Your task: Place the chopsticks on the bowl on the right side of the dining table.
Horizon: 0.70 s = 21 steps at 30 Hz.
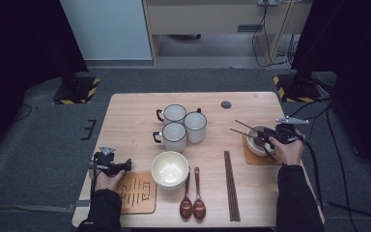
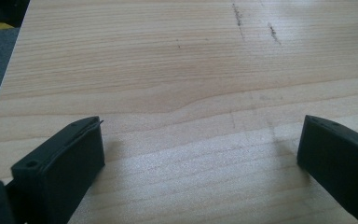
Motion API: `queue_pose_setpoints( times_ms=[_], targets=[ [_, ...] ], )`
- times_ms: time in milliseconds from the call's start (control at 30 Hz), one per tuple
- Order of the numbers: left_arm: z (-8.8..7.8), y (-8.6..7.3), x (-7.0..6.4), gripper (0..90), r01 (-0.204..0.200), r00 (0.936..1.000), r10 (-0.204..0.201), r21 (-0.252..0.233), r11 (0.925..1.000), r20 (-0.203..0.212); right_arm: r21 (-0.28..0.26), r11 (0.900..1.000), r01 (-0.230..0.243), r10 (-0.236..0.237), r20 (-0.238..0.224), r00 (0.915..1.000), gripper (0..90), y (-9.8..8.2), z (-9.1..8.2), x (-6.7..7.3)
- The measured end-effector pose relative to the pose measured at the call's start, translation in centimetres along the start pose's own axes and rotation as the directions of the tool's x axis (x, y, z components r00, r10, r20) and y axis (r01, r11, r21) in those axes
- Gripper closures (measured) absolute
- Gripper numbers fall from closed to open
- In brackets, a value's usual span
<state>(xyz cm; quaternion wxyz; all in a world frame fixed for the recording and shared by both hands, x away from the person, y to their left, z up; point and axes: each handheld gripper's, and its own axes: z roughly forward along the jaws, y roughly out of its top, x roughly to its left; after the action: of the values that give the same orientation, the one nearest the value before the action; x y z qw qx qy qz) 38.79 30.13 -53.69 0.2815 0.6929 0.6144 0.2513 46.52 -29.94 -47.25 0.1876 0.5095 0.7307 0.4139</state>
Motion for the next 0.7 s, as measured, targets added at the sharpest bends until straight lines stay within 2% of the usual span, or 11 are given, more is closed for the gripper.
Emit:
queue_pose_setpoints(
  times_ms=[167,700],
  targets=[
    [0.0,0.0,0.0,0.0,-0.001,1.0,0.001,0.0,1.0,0.0,0.023,1.0,0.002,-0.001,-0.027,0.9996,61.2,-0.01,-0.13,0.07],
    [0.0,0.0,0.0,0.0,0.0,1.0,0.0,0.0,1.0,0.0,0.043,0.999,0.018,-0.014,-0.085,0.9962,59.1,-0.09,-0.51,0.4]
  ],
)
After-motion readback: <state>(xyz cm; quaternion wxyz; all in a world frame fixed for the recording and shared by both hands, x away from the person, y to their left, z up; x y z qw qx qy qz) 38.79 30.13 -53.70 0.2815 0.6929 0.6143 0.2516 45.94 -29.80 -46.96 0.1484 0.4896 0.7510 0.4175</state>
